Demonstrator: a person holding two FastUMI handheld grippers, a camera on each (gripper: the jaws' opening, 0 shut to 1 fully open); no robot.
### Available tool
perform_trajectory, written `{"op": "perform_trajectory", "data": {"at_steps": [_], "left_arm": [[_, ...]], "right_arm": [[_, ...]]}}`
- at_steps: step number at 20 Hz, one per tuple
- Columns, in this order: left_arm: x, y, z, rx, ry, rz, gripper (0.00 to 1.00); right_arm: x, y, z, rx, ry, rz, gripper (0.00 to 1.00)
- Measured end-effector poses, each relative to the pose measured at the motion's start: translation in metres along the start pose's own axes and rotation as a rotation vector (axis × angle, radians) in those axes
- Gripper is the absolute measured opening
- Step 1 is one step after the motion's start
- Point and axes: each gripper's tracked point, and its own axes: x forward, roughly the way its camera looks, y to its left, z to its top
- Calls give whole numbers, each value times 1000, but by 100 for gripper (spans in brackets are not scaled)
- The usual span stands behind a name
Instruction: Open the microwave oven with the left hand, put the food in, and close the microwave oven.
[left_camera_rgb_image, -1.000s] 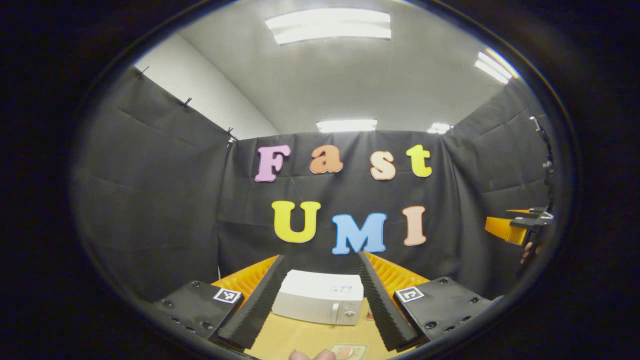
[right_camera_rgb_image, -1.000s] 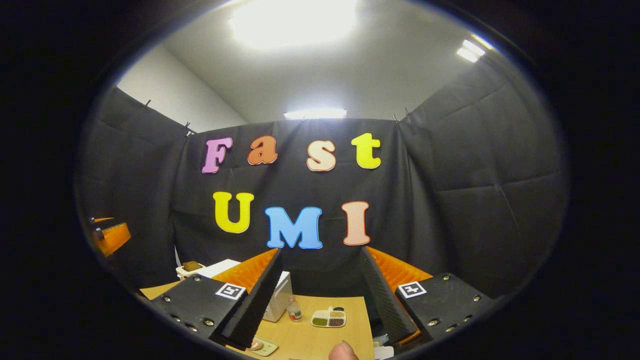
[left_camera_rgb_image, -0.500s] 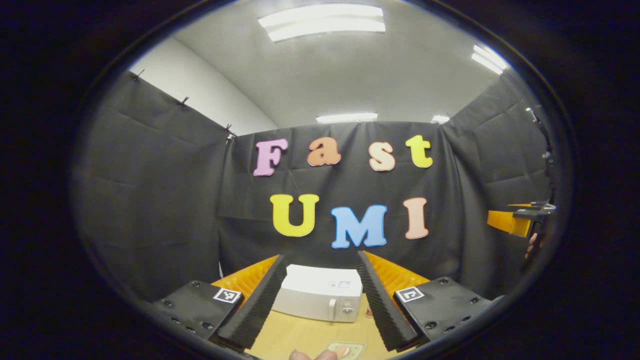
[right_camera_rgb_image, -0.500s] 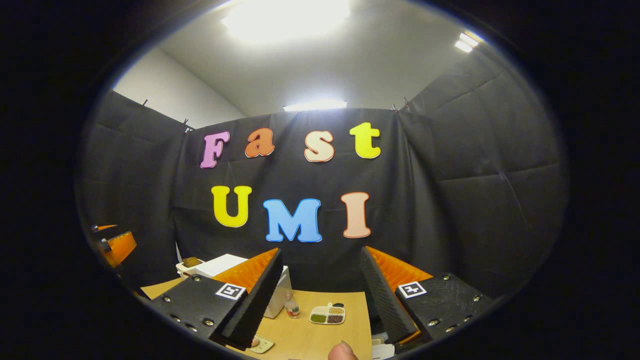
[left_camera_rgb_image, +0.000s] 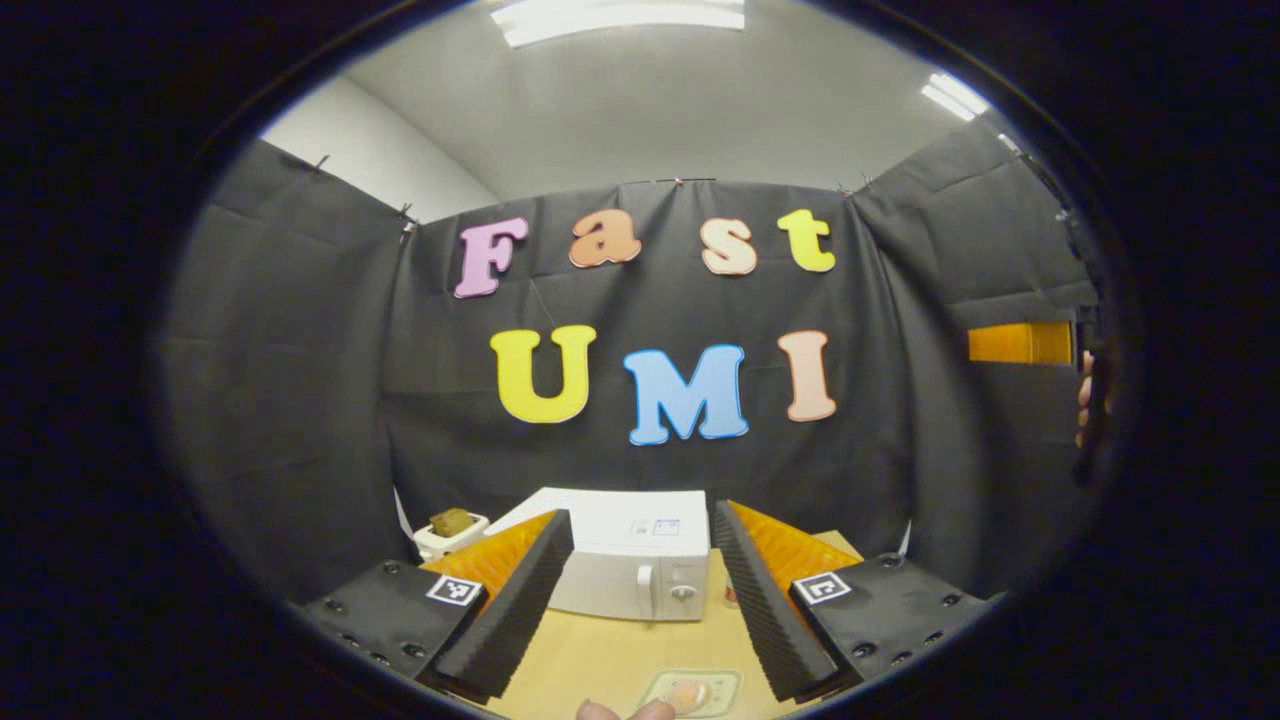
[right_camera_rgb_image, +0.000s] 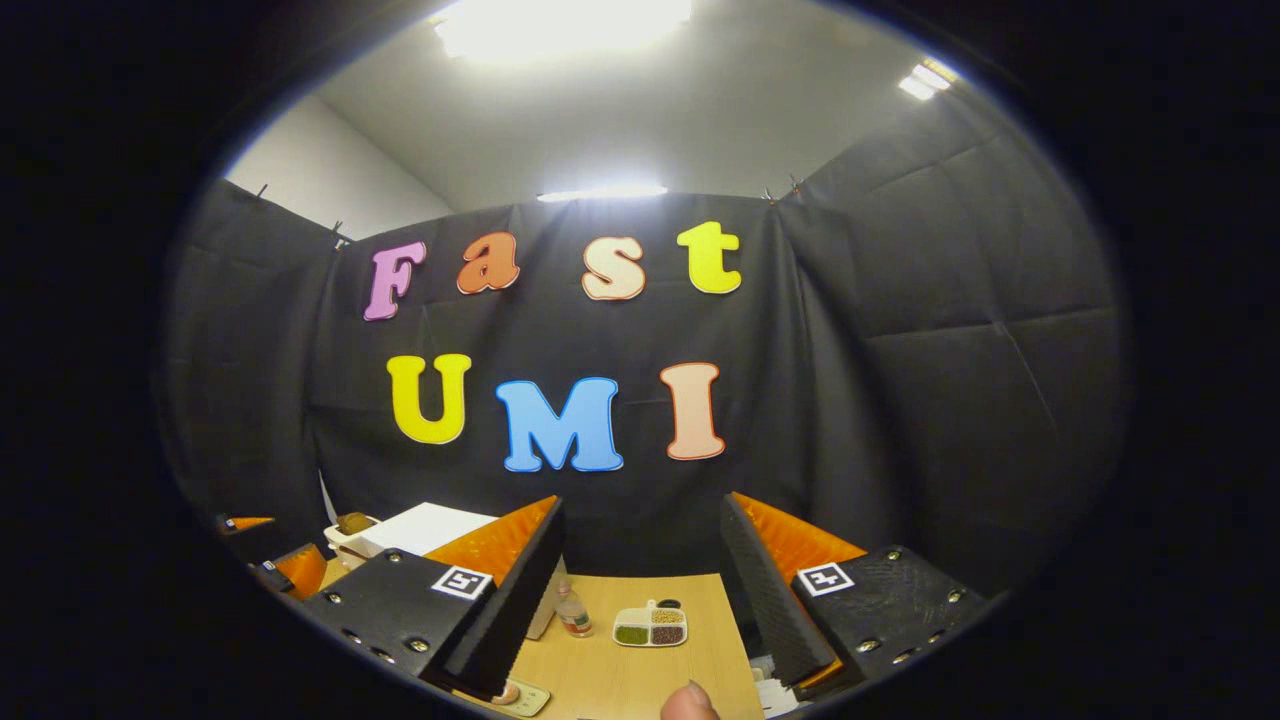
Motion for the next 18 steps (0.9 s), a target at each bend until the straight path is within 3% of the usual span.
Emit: {"op": "perform_trajectory", "data": {"at_steps": [5, 12, 13, 14, 18], "left_arm": [[71, 18, -73, -28, 65, -66, 99], [154, 19, -178, -44, 164, -128, 94], [163, 18, -194, -38, 185, -139, 99], [173, 15, -210, -33, 202, -152, 94], [211, 4, -269, -11, 268, -190, 94]], "right_arm": [[26, 17, -6, -93, -18, -155, 95], [50, 41, -18, -201, 29, -263, 95], [55, 44, -22, -210, 41, -270, 95], [58, 45, -25, -223, 52, -280, 95], [66, 43, -30, -271, 81, -328, 95]]}}
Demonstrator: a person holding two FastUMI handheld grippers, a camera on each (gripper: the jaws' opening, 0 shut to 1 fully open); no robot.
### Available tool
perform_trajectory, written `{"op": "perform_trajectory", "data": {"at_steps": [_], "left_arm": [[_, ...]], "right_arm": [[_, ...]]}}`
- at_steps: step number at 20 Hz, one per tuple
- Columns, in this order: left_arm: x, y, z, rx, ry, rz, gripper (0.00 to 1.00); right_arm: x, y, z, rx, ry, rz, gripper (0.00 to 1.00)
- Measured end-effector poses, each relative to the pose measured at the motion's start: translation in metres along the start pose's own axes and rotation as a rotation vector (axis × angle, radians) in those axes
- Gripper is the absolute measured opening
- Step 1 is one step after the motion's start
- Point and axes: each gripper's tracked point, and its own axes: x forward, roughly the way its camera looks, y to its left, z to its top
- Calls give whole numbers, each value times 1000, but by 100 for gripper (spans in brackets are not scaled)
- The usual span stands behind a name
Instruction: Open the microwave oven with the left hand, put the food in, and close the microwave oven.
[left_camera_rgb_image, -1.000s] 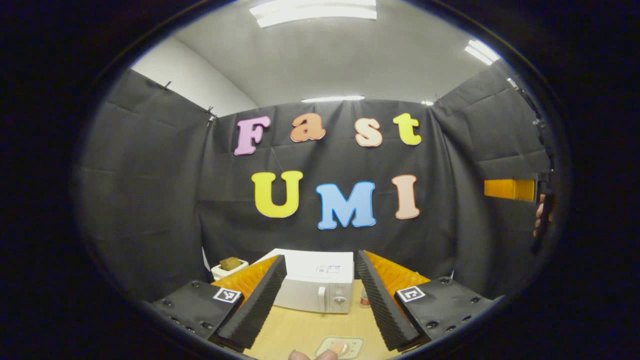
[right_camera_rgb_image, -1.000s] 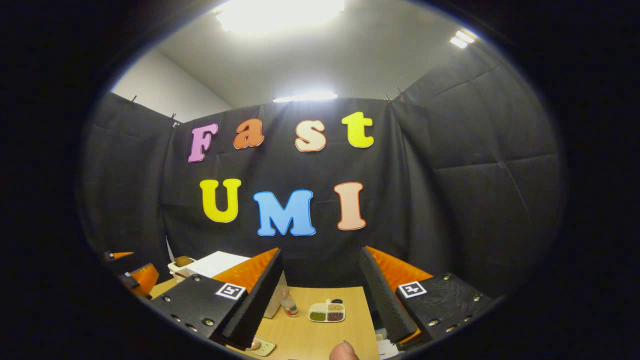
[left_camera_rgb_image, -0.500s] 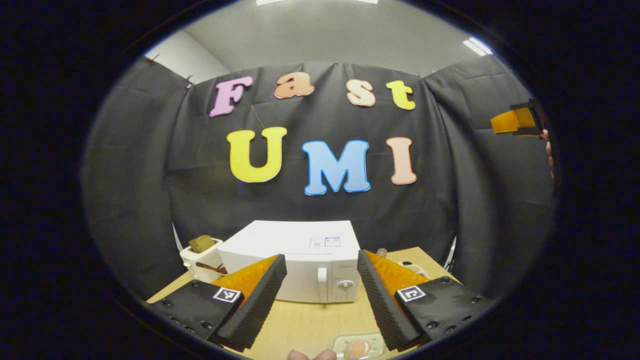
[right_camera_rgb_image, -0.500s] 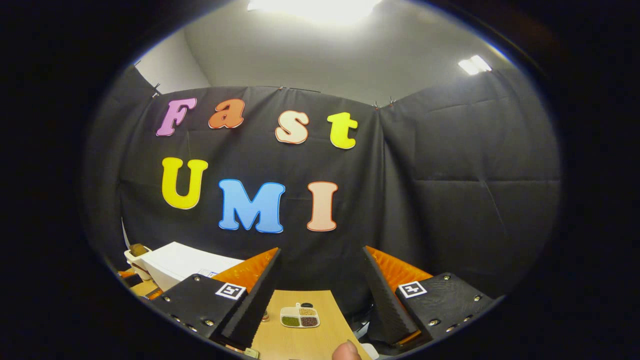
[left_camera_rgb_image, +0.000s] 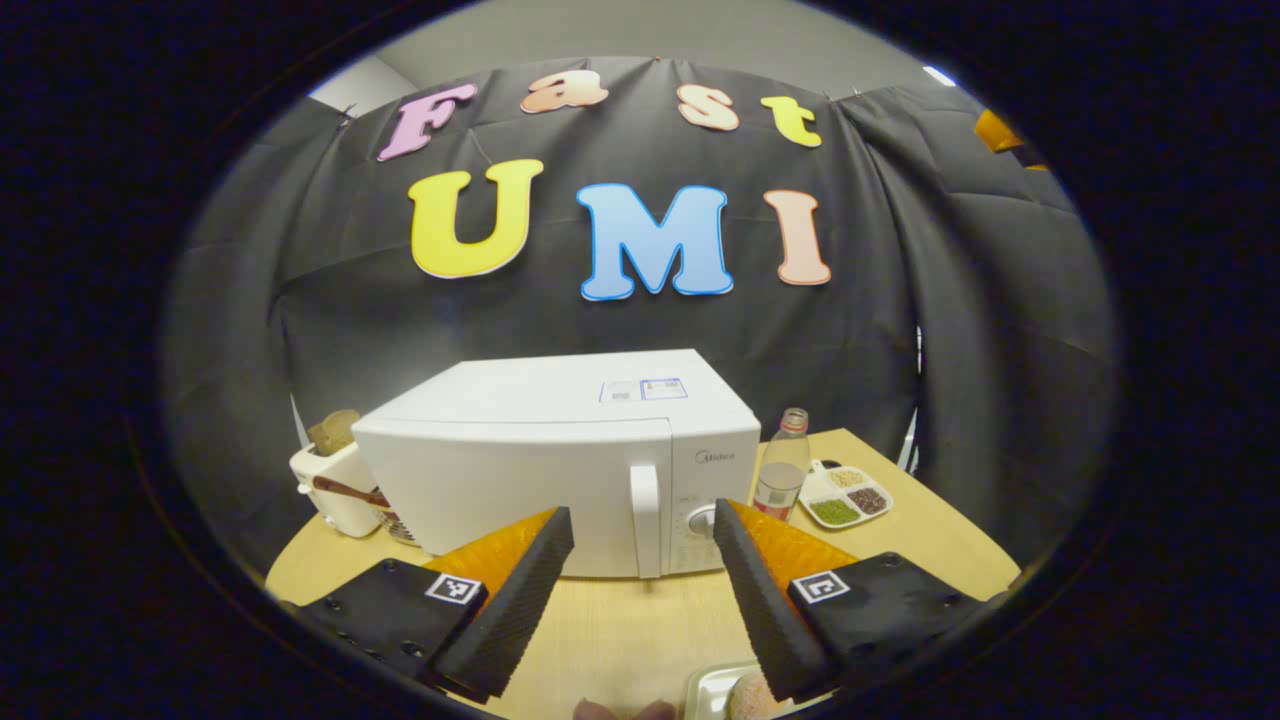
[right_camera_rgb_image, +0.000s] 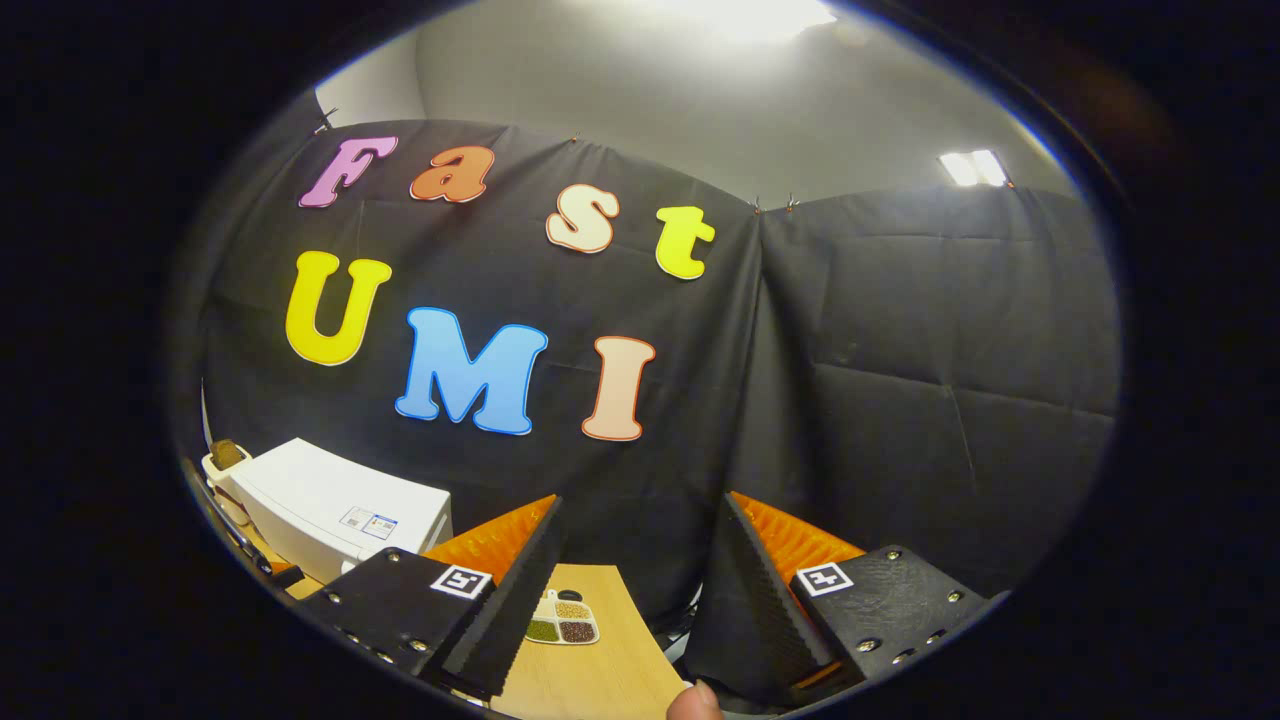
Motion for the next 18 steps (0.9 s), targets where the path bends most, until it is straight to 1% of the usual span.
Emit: {"op": "perform_trajectory", "data": {"at_steps": [1, 2, 3, 5, 6, 7, 8, 11, 14, 16, 18], "left_arm": [[13, -1, -10, -2, 13, -9, 97], [24, -3, -21, -5, 28, -14, 97], [34, -3, -30, -8, 49, -19, 95], [56, -6, -45, -15, 72, -27, 98], [66, -6, -53, -15, 85, -26, 98], [75, -5, -61, -13, 104, -23, 95], [83, -4, -67, -9, 118, -17, 96], [104, -3, -72, 9, 113, -28, 88], [118, 1, -84, 43, 150, -16, 79], [125, 4, -89, 16, 163, -22, 66], [127, -4, -112, -69, 225, -62, 51]], "right_arm": [[2, -1, -4, -14, 12, -12, 95], [3, -1, -8, -30, 26, -20, 95], [4, -1, -13, -42, 40, -22, 95], [6, -4, -19, -60, 61, -35, 94], [7, -5, -20, -63, 68, -45, 94], [7, -8, -23, -63, 77, -54, 94], [6, -10, -25, -61, 88, -59, 94], [-3, -23, -22, -54, 95, -75, 93], [-14, -31, -24, -65, 100, -83, 93], [-21, -37, -23, -71, 90, -89, 94], [-27, -40, -25, -63, 92, -87, 93]]}}
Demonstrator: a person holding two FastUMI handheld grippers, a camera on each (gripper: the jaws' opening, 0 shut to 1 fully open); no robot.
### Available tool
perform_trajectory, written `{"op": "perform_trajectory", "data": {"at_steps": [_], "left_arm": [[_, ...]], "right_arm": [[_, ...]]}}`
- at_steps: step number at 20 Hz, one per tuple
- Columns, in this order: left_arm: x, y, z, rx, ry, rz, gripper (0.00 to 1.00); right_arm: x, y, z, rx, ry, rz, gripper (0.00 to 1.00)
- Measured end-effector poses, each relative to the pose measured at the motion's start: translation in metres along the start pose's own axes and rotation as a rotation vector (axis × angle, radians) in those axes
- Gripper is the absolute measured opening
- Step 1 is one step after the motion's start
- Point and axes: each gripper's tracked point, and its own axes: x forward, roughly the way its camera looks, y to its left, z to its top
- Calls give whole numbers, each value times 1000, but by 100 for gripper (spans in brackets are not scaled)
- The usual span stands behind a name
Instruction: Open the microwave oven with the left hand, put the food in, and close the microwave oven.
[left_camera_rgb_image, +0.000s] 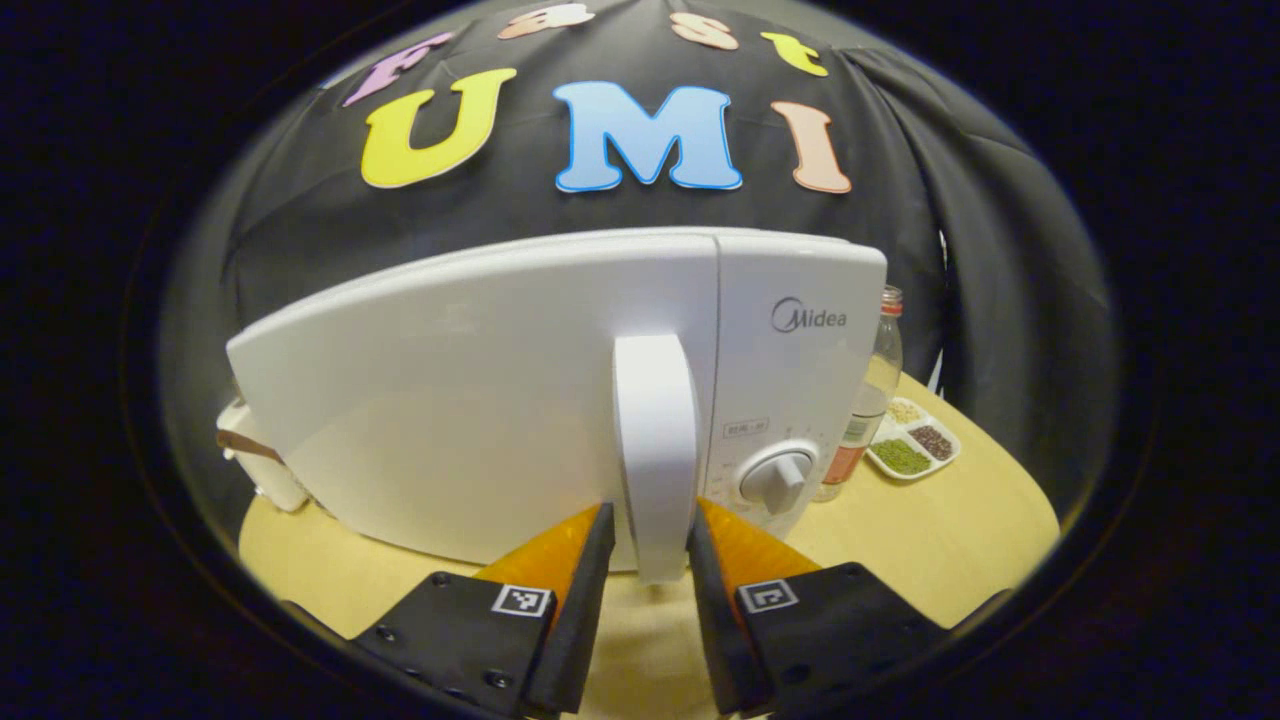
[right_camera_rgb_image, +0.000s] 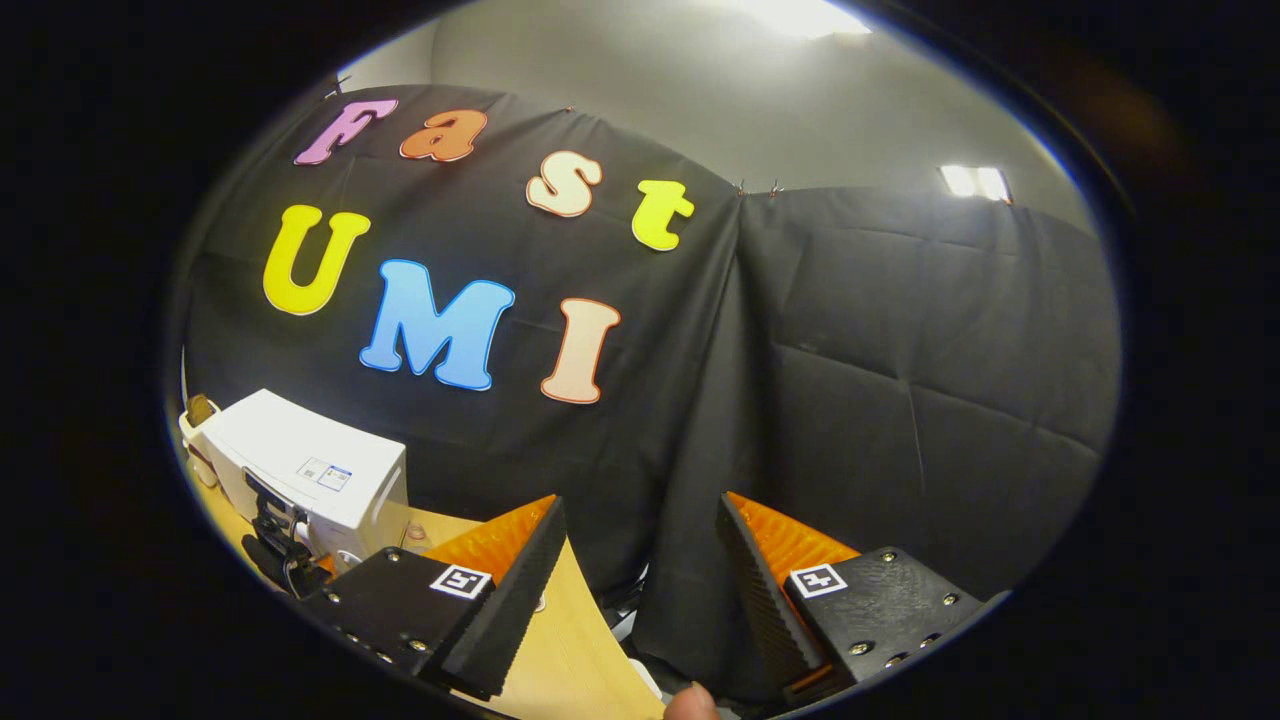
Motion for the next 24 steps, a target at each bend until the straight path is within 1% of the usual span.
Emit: {"op": "perform_trajectory", "data": {"at_steps": [1, 2, 3, 4, 7, 9, 10, 11, 14, 15, 18, 19, 20, 21, 22, 23, 24], "left_arm": [[-12, -1, -1, -29, 25, -9, 48], [3, 0, 1, -21, 14, 6, 39], [3, -1, -3, -11, 24, 15, 33], [1, -2, -2, -8, 25, 16, 31], [3, -2, -3, 10, 34, -3, 23], [2, -3, -4, 13, 24, -21, 24], [0, -3, -4, 9, 24, -14, 23], [6, -3, -3, 12, 19, -8, 19], [1, -3, -6, -17, 12, 2, 19], [0, -3, -4, -13, -5, -7, 20], [0, -3, -5, 36, 6, -16, 19], [-2, -3, -4, 38, 8, -16, 17], [-7, -2, -11, 28, 30, -11, 18], [-22, -1, -17, 21, 14, -10, 18], [-33, 2, -24, 38, -4, -6, 17], [-47, 6, -33, 67, -15, -2, 19], [-59, 11, -40, 83, -21, -6, 19]], "right_arm": [[-2, -2, -2, 7, 3, 3, 93], [-5, -3, -1, 19, 2, 7, 93], [-9, -5, -1, 28, -3, 12, 92], [-12, -7, 1, 30, -9, 14, 93], [-23, -17, -8, 33, 0, 24, 92], [-29, -21, -12, 52, 7, 33, 92], [-31, -23, -13, 59, 5, 35, 92], [-34, -26, -15, 65, 7, 40, 92], [-42, -31, -18, 76, 9, 52, 92], [-45, -33, -19, 77, 9, 53, 92], [-51, -35, -25, 86, 16, 53, 92], [-53, -36, -27, 94, 19, 53, 92], [-55, -36, -32, 101, 30, 53, 92], [-56, -36, -36, 112, 38, 54, 92], [-58, -36, -37, 127, 40, 54, 92], [-60, -36, -39, 136, 39, 54, 92], [-61, -33, -41, 138, 39, 61, 92]]}}
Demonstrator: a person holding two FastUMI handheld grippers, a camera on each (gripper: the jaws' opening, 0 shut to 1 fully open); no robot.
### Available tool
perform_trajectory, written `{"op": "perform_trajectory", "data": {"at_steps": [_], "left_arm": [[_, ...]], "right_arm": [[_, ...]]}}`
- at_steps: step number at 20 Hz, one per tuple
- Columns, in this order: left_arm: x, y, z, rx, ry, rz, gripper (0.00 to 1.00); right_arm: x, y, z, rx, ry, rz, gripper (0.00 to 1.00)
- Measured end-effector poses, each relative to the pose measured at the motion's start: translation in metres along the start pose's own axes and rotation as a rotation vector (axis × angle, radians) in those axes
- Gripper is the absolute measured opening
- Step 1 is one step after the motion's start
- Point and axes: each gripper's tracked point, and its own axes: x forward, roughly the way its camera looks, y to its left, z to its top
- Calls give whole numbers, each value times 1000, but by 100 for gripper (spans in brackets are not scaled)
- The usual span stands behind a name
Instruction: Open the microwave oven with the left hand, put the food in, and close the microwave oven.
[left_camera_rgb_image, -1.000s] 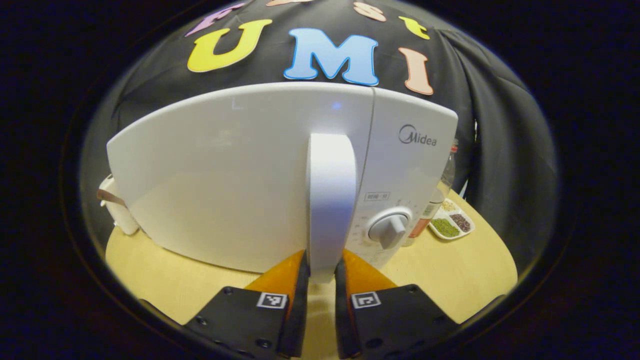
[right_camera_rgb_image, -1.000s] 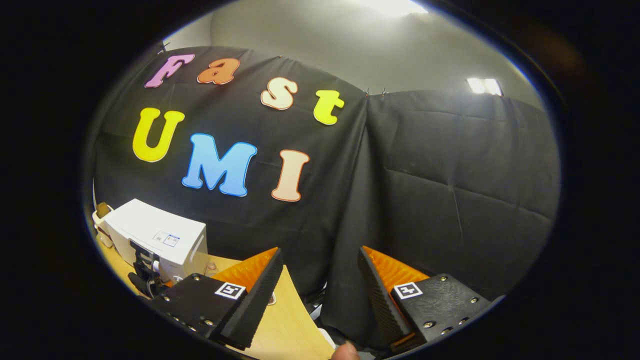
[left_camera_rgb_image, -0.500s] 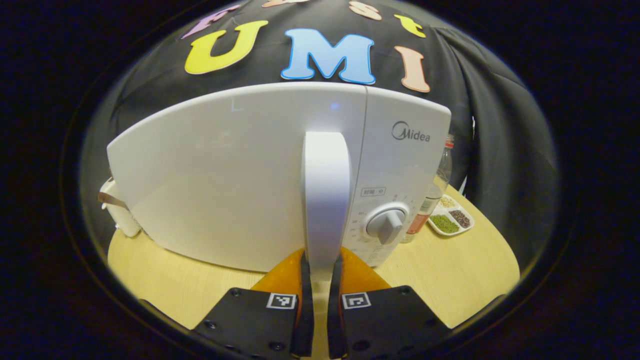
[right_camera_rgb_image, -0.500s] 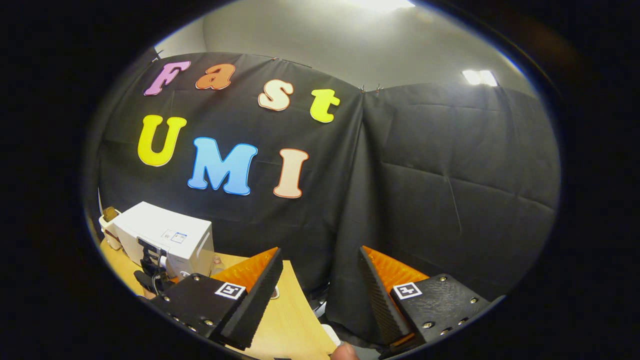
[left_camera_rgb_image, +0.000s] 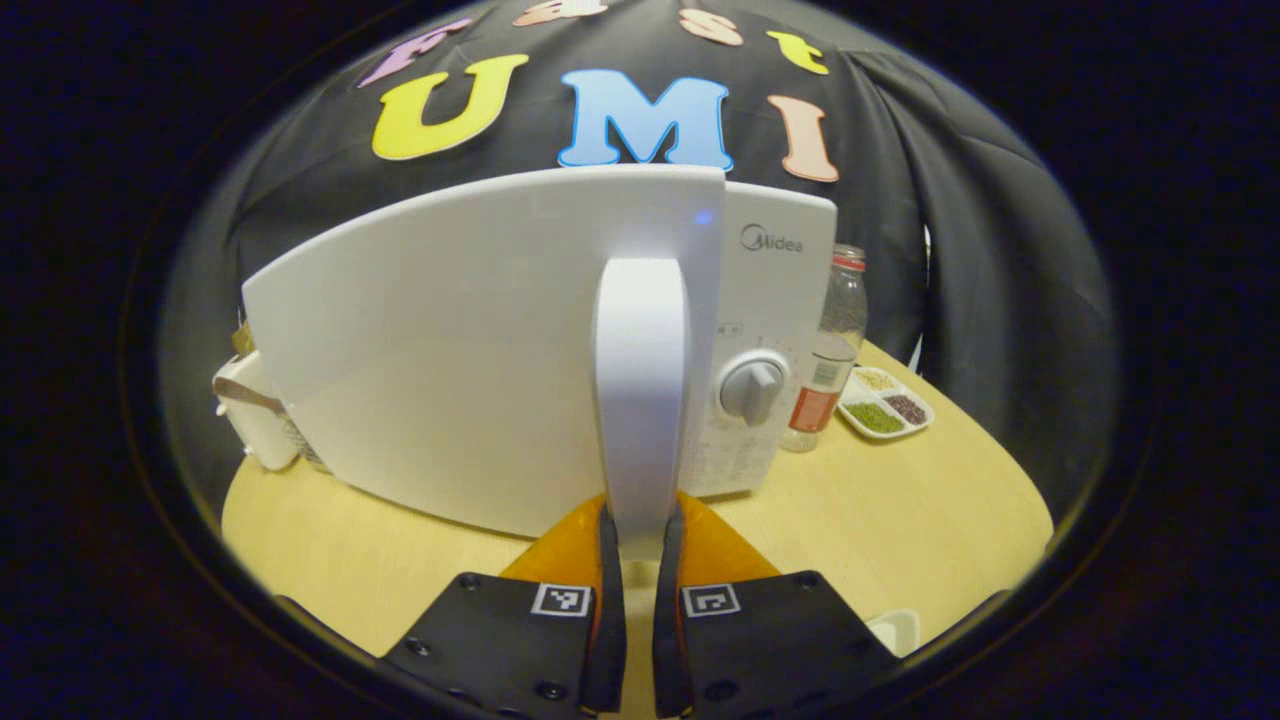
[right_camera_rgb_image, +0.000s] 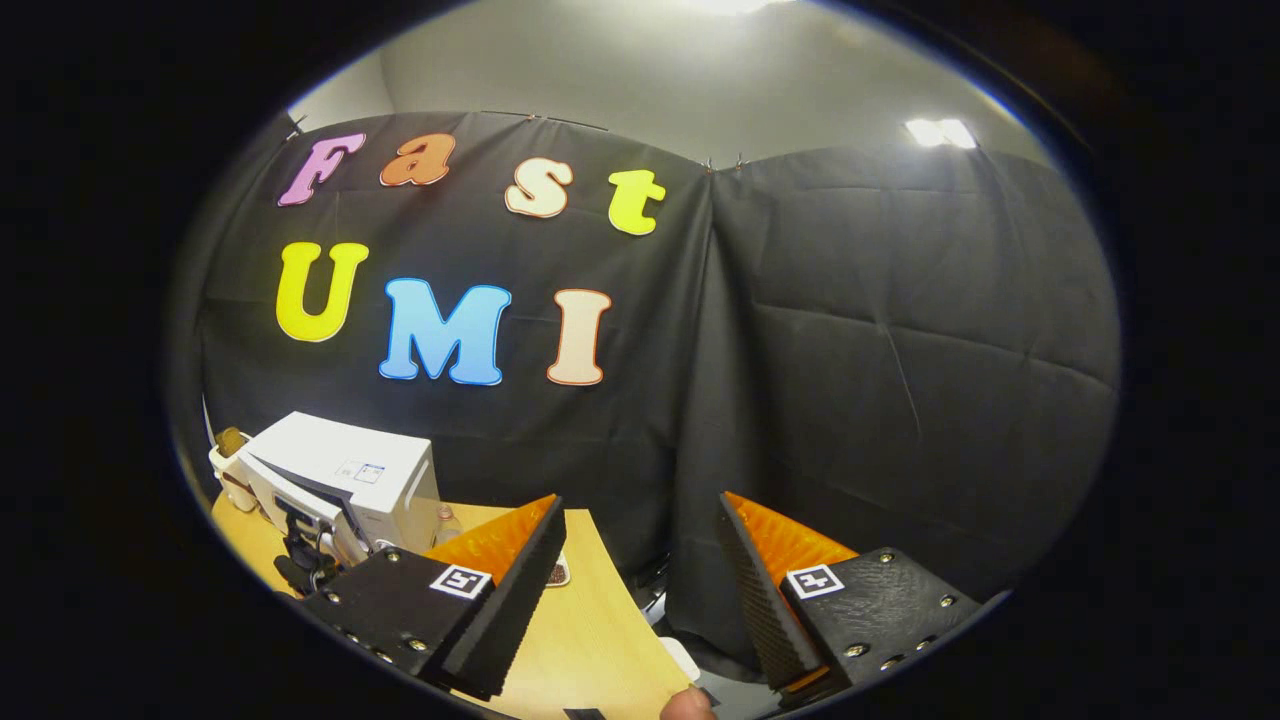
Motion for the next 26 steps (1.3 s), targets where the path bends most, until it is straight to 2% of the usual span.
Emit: {"op": "perform_trajectory", "data": {"at_steps": [3, 7, 10, 12, 13, 15, 16, 18, 20, 22, 26], "left_arm": [[-37, 10, -20, -20, 22, -34, 17], [-82, 36, -49, 5, 52, -4, 19], [-127, 73, -74, -5, 93, 93, 19], [-154, 113, -92, -52, 125, 192, 19], [-168, 129, -101, -74, 137, 232, 17], [-191, 162, -118, -107, 161, 292, 19], [-199, 170, -121, -135, 151, 282, 17], [-203, 186, -128, -160, 155, 259, 20], [-203, 194, -129, -145, 158, 226, 18], [-208, 200, -130, -128, 144, 206, 18], [-216, 217, -136, -118, 128, 164, 17]], "right_arm": [[-5, 6, -7, -29, -5, 18, 92], [-20, 21, -16, 5, 3, 87, 92], [-36, 25, -22, 14, 9, 159, 92], [-46, 28, -30, 28, 18, 214, 92], [-49, 31, -34, 43, 25, 240, 92], [-55, 41, -49, 91, 58, 297, 94], [-58, 52, -55, 114, 79, 338, 92], [-61, 70, -74, 133, 139, 390, 92], [-64, 97, -88, 144, 184, 444, 92], [-64, 143, -110, 163, 249, 524, 94], [-56, 213, -181, 200, 453, 562, 96]]}}
